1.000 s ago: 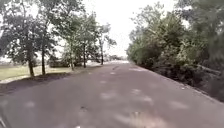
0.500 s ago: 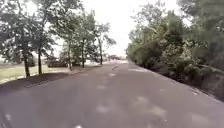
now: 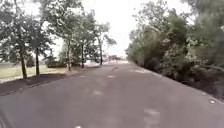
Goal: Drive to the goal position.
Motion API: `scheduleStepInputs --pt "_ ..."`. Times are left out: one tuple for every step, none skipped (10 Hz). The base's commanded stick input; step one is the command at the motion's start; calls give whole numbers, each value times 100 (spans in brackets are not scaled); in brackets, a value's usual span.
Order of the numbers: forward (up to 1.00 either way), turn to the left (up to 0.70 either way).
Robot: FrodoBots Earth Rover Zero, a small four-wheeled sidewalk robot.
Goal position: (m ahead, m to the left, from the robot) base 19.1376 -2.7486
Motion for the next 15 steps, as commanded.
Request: scheduleStepInputs --pt "100 -6" --pt "100 -6" --pt "100 -6" --pt "100 -7" --pt "100 -7" --pt "100 -7" --pt "100 -7" --pt "100 -8" --pt "100 -8" --pt "100 -8" --pt "100 -10" --pt "100 -10" --pt "100 -10" --pt "100 -10" --pt "100 -10"
